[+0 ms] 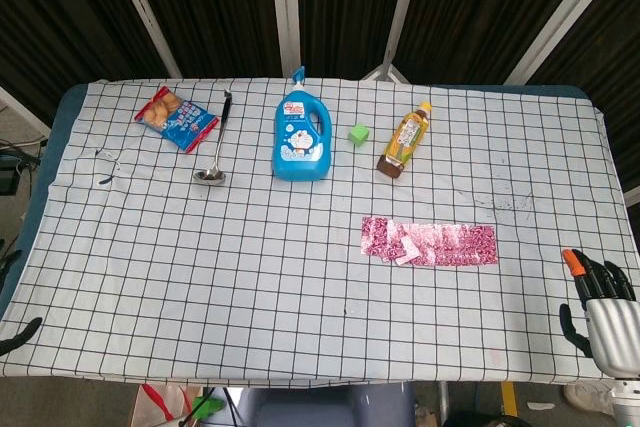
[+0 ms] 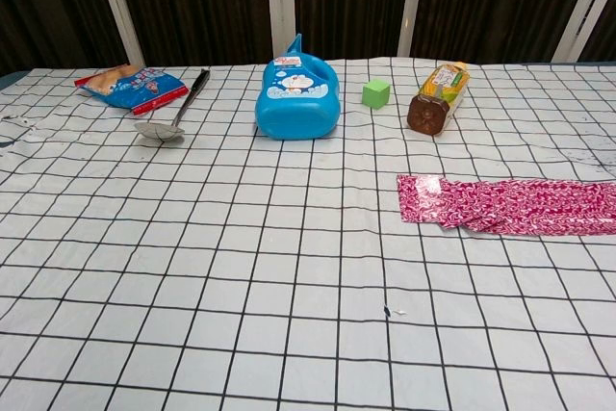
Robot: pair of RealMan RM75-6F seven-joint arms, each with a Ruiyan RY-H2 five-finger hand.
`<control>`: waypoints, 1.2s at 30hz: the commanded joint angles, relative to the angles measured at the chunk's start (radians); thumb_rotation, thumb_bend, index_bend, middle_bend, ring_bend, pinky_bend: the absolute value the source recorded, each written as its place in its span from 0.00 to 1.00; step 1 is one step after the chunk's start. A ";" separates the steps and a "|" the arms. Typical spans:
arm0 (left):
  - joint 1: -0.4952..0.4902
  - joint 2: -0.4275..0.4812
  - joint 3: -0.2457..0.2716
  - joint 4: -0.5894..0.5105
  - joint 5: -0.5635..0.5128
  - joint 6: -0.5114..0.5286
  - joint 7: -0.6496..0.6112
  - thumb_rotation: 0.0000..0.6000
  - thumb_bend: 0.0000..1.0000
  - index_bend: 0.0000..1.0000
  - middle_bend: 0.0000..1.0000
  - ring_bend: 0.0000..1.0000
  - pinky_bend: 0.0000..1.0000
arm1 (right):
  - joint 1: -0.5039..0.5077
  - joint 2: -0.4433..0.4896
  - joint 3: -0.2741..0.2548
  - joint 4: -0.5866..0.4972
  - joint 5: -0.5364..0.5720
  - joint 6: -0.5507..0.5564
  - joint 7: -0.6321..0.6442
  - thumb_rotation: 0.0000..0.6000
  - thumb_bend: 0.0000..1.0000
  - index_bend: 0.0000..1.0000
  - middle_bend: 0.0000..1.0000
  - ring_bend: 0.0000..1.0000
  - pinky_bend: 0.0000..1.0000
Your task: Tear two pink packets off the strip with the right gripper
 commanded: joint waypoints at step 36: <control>-0.001 -0.002 -0.009 -0.026 -0.036 -0.019 0.024 1.00 0.28 0.13 0.00 0.00 0.08 | 0.353 -0.163 0.126 -0.187 0.228 -0.467 -0.447 1.00 0.56 0.14 0.68 0.75 0.52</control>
